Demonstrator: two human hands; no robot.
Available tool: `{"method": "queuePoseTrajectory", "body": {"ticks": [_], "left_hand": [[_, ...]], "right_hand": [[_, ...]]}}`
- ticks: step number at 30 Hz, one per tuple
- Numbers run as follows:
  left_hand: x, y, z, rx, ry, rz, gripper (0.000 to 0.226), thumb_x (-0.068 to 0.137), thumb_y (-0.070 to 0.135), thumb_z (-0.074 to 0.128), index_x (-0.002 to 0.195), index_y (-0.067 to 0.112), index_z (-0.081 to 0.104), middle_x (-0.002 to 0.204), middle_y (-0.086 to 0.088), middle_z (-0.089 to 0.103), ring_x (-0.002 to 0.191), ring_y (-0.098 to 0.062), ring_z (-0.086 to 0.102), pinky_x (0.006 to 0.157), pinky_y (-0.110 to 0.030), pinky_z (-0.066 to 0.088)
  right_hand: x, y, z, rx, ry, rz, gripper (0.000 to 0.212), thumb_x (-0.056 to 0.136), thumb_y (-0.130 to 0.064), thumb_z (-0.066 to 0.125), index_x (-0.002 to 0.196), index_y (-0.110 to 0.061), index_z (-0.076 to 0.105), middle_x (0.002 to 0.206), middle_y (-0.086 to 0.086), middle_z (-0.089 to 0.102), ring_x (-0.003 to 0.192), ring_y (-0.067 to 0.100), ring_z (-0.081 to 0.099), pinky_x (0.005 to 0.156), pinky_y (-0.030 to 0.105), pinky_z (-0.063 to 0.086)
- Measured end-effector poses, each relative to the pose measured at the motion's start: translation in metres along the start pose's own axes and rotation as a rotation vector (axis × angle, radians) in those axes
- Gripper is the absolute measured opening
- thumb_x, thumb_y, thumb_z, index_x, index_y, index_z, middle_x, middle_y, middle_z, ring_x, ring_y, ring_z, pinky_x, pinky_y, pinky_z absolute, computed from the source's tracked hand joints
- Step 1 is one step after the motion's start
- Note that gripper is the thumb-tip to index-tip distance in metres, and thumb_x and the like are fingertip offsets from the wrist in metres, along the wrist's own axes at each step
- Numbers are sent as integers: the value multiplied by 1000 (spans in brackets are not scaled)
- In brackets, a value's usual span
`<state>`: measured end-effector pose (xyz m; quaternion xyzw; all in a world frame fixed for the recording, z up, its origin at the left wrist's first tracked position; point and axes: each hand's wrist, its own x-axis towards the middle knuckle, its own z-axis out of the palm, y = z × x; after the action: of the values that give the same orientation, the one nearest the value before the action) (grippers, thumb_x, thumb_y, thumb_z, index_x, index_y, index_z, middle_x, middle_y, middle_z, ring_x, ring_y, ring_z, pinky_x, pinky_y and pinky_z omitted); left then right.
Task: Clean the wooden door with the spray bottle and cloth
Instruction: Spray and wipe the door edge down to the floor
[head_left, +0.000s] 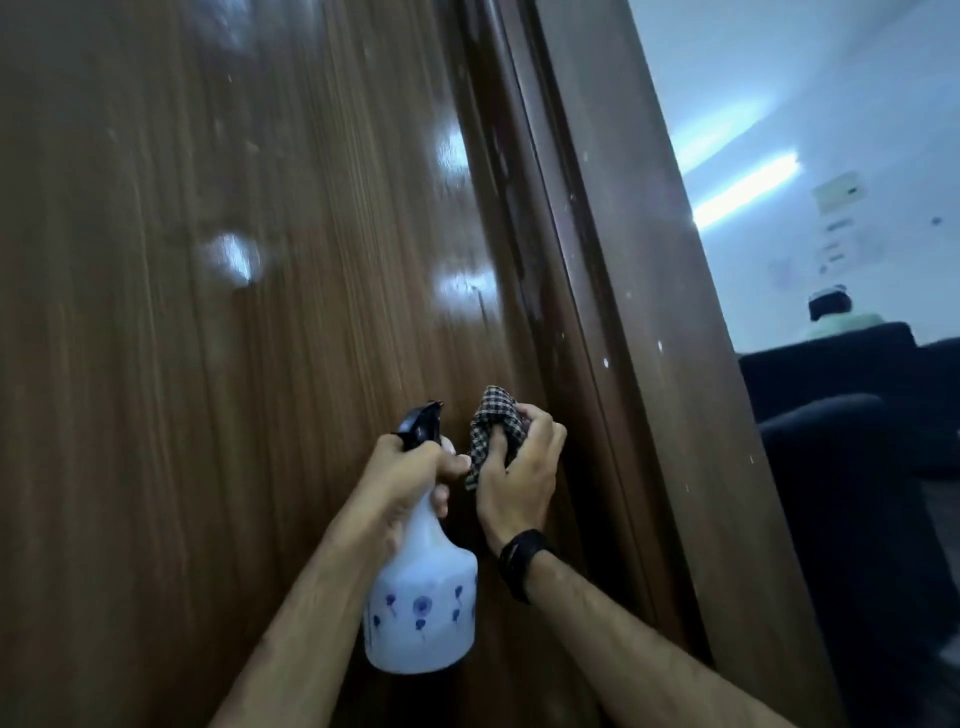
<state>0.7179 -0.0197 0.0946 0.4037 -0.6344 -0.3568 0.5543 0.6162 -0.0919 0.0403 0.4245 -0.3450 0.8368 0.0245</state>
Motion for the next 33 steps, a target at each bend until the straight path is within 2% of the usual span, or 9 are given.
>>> {"method": "queuePoseTrajectory", "body": {"ticks": [2,5,7,11,15,18,22,27,33], "left_hand": [[12,21,1,16,-9,36,15,87,-5,64,82,8,58,52,-1,48,40,-12,41,42,-23,37],[30,47,-1,33,-21,59,13,87,-5,63,84,7,58,60,-5,53,40,-11,42,43,-24,38],[42,63,-3,51,-46,58,15,88,-6,61,82,7,57,67,-9,54,41,-11,41,44,-24,37],[62,85,-6,103,-127,45,18,87,-6,61,77,8,56,67,-8,54,42,-12,40,44,-24,37],[80,105,-2,101,-254,-8,13,88,-5,60,81,6,57,73,-11,53,42,-10,37,44,-21,36],[94,114,7,132,-342,-97,17,88,-5,57,76,7,52,60,-5,48,37,-8,32,42,-19,32],[110,113,15,110,-407,-126,22,90,-4,55,73,9,49,63,-5,53,36,-6,31,39,-17,33],[126,105,12,67,-374,-114,25,88,-5,55,70,11,48,67,-6,51,36,-7,32,39,-18,34],[139,124,12,51,-390,-51,21,88,-2,57,71,10,53,65,-4,51,39,-7,33,39,-18,35]], "right_hand": [[21,-8,13,11,13,-21,28,93,-13,62,117,-21,51,111,-8,43,92,5,50,69,8,37],[46,-11,28,8,47,-25,29,91,-13,65,111,-23,48,110,-8,43,92,11,54,72,26,47],[60,-12,34,7,71,-31,29,90,-12,66,109,-24,47,109,-8,43,92,11,54,72,31,51],[83,-14,39,4,141,-36,25,91,-12,65,110,-19,49,107,-8,42,87,5,47,67,11,36],[104,-11,36,-30,209,-91,25,91,-11,66,110,-15,50,109,-9,42,91,5,46,66,11,35],[108,-6,34,-76,200,-147,26,90,-9,65,111,-15,51,111,-10,41,93,6,48,70,17,37],[107,-4,32,-133,167,-199,27,89,-6,64,111,-15,52,112,-10,40,94,3,46,66,6,33],[136,-15,37,-316,41,-384,24,87,-3,60,107,-14,52,112,0,47,89,11,53,62,17,44],[223,-73,78,-469,36,-532,27,81,4,64,102,-9,52,107,13,51,81,33,64,61,28,35]]}}
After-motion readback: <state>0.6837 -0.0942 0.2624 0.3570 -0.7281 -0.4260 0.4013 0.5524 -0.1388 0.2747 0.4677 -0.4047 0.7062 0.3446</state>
